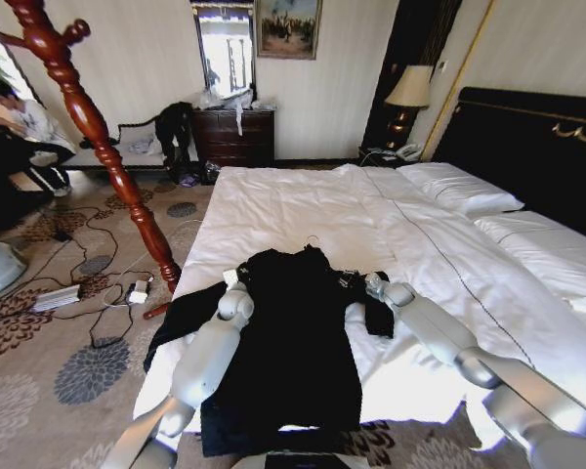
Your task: Pick up the clothes from the bed and hang them on the clothes hanger.
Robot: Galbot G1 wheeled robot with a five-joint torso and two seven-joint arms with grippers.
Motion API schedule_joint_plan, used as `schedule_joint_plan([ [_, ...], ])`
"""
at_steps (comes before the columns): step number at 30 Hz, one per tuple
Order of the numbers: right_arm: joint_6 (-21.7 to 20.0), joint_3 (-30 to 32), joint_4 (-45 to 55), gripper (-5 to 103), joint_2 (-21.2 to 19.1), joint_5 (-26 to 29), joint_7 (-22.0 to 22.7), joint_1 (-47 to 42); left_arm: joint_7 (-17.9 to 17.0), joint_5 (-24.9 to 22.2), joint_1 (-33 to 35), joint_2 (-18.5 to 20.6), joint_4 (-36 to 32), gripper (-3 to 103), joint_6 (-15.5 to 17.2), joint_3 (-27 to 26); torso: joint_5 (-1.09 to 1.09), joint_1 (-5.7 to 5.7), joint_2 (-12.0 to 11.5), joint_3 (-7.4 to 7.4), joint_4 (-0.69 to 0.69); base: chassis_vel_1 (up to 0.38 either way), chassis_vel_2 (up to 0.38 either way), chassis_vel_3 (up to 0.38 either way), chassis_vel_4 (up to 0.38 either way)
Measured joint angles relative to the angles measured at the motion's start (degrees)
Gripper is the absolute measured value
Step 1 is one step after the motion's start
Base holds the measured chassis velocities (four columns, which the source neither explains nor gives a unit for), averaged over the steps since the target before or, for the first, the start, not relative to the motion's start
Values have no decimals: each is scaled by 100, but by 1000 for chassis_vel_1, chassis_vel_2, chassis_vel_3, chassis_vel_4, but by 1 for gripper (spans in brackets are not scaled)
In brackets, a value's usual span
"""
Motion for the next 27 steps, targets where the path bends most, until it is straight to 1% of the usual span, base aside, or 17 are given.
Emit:
schedule_joint_plan([
  [3, 17, -3, 10, 18, -1, 0, -36, -19, 28, -19, -95, -28, 26, 0, -4, 25, 0, 0, 0, 0, 0, 0, 0, 0, 0],
  [5, 23, -17, 11, 18, 2, -5, -44, -38, 138, -27, -175, -68, 26, 0, -75, 76, 0, 0, 0, 0, 1, 0, 0, 0, 0],
  [6, 25, -40, 6, 18, 20, -31, -43, -49, 279, -46, -239, -116, 8, 0, -158, 149, 0, 0, 0, 0, 0, 0, 0, 0, 0],
  [7, 25, -40, 6, 18, 20, -31, -43, -49, 279, -46, -239, -116, 8, 0, -158, 149, 0, 0, 0, 0, 0, 0, 0, 0, 0],
  [8, 28, -75, 1, 18, 34, -76, -63, -58, 359, -49, -284, -151, -20, 0, -209, 203, -3, 0, 1, 0, 1, 0, 0, 0, 0],
  [9, 27, -101, -18, 18, 60, -100, -59, -65, 436, -52, -326, -188, -51, 0, -246, 271, 5, 0, 0, 0, 0, 0, 0, 0, 0],
  [12, 22, -113, -43, 18, 97, -125, -48, -63, 507, -55, -361, -242, -61, 0, -265, 397, 0, 0, 0, -1, 1, 0, 0, 0, 0],
  [13, 13, -131, -65, 18, 135, -140, -29, -60, 557, -48, -388, -309, -59, 0, -274, 548, -2, 0, 1, -1, -2, 0, 0, 0, 0],
  [14, 6, -158, -81, 18, 172, -147, -16, -54, 590, -12, -401, -365, -35, 0, -280, 648, 1, -1, 1, -1, -2, 0, 0, 0, 0],
  [22, -27, -224, -180, 18, 300, -130, 63, -3, 606, 148, -265, -631, 160, 0, -274, 1176, 1, -1, 1, -1, 0, 0, 0, 0, 0],
  [23, -27, -224, -180, 18, 300, -130, 63, -3, 606, 148, -265, -631, 160, 0, -274, 1176, 1, -1, 1, -1, 0, 0, 0, 0, 0],
  [26, -34, -225, -229, 18, 333, -90, 63, 14, 585, 213, -78, -669, 196, 0, -269, 1453, 1, -1, 1, 0, 0, 0, 0, 0, 0],
  [27, -34, -225, -229, 18, 333, -90, 63, 14, 585, 213, -78, -669, 196, 0, -269, 1453, 1, -1, 1, 0, 0, 0, 0, 0, 0],
])
